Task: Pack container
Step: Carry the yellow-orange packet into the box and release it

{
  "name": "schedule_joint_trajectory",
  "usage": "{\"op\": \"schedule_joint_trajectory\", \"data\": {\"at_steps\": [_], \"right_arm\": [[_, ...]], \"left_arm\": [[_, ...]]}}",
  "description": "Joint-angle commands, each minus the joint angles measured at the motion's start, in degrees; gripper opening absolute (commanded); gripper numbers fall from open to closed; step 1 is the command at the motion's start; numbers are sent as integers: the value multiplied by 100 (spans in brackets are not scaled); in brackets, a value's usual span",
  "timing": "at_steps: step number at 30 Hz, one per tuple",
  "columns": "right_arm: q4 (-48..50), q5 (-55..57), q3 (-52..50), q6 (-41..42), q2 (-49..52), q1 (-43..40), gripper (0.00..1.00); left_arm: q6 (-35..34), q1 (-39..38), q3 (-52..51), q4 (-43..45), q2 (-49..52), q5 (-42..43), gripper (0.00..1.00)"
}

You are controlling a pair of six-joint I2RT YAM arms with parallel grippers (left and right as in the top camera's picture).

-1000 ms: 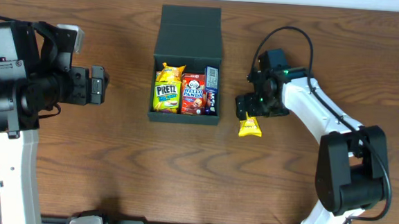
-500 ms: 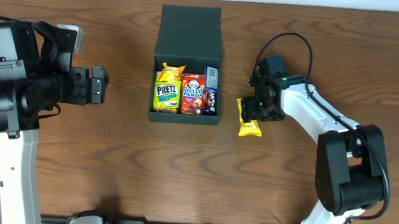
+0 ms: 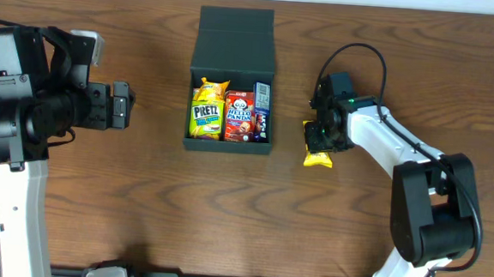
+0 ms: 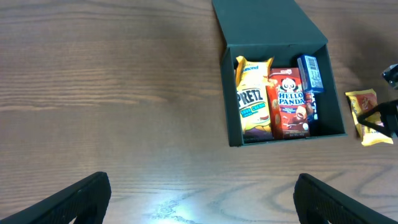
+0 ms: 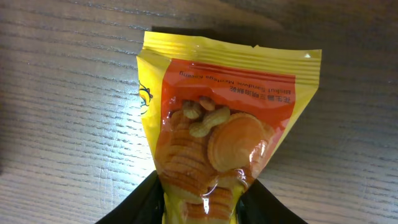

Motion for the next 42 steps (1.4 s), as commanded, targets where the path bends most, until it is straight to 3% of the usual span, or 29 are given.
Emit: {"op": "schedule_joint_trajectory", "data": {"at_steps": [1, 10, 22, 30, 42], "right_arm": [[24, 83, -48, -2, -24, 76, 33], [114, 79, 251, 0, -26, 76, 23], [-398, -212, 1759, 411, -26, 195, 14], [-96, -354, 2312, 920, -26, 1128, 12], [595, -133, 2286, 1692, -24, 2356, 8]], "left_arm": [[-44, 9, 87, 17, -17, -35, 95], [-44, 9, 87, 17, -17, -35, 95], [-44, 9, 87, 17, -17, -35, 95], [-44, 9, 87, 17, -17, -35, 95], [-44, 9, 87, 17, -17, -35, 95]]}}
